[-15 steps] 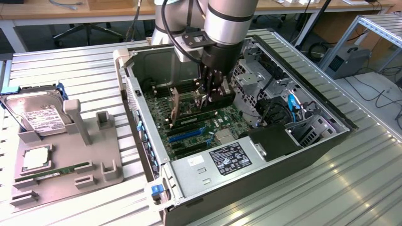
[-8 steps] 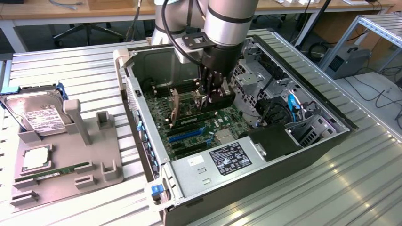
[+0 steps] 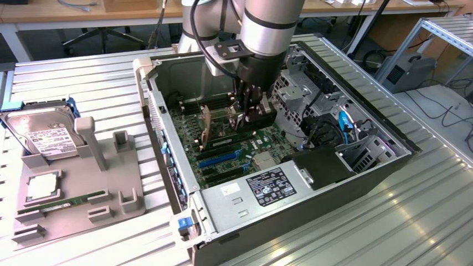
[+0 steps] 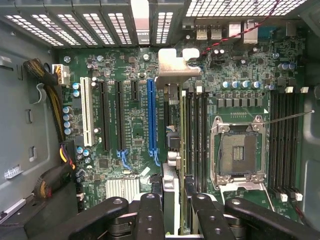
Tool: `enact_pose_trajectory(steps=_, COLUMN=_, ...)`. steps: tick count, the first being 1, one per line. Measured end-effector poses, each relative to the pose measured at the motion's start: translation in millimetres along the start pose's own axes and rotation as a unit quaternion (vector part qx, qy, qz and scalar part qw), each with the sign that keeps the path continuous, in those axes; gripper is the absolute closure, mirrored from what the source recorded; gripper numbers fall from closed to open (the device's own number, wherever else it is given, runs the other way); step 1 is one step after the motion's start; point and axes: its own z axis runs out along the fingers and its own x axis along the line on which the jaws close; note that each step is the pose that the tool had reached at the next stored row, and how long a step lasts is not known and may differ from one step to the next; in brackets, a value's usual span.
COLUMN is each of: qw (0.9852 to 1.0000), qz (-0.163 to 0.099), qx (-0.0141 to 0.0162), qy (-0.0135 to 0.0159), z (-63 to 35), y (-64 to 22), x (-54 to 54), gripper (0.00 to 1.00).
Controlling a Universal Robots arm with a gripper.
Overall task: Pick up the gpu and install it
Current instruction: 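Insert the gpu into the slot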
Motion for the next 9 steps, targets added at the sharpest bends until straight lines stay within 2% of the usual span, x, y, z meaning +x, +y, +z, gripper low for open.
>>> enact_pose_trajectory(steps=9, qw=1.0, qz=0.0, qx=0.0, qy=0.0, z=2.1, y=0.0, x=0.7, gripper=0.73)
